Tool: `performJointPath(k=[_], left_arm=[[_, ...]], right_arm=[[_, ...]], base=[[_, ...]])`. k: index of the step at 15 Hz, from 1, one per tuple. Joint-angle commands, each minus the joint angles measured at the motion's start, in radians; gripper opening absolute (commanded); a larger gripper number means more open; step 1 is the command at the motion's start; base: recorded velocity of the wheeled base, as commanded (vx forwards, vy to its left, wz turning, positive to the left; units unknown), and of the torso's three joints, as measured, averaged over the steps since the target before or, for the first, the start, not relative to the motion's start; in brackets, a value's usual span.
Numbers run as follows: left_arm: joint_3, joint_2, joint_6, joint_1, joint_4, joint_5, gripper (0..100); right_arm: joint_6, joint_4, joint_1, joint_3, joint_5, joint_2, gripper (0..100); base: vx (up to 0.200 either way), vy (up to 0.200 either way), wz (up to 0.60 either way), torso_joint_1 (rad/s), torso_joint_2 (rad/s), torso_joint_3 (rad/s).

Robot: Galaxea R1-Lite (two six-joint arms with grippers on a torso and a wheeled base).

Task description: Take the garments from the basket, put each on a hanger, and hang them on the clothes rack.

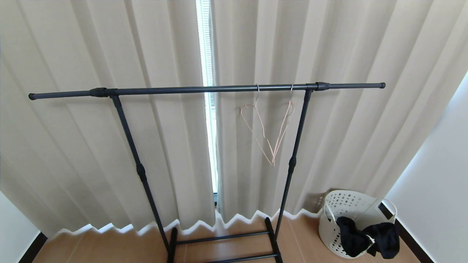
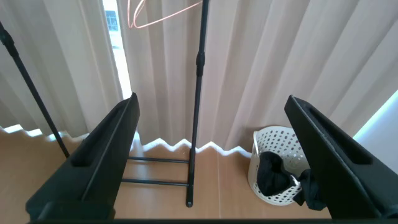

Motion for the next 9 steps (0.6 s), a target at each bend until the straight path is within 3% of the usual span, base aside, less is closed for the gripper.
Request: performJointPath(k=[1,9], left_arm=[[0.0,0.001,0.0,0.0,-0.001,0.0,100],[0.0,0.001,0.0,0.0,-0.001,0.0,100]], right_arm=[[-0.001,0.0,0.0,0.0,0.0,0.0,100],[-0.001,0.0,0.0,0.0,0.0,0.0,100]], base=[[0.0,0.0,0.0,0.0,0.0,0.0],[0.0,0.0,0.0,0.0,0.0,0.0]])
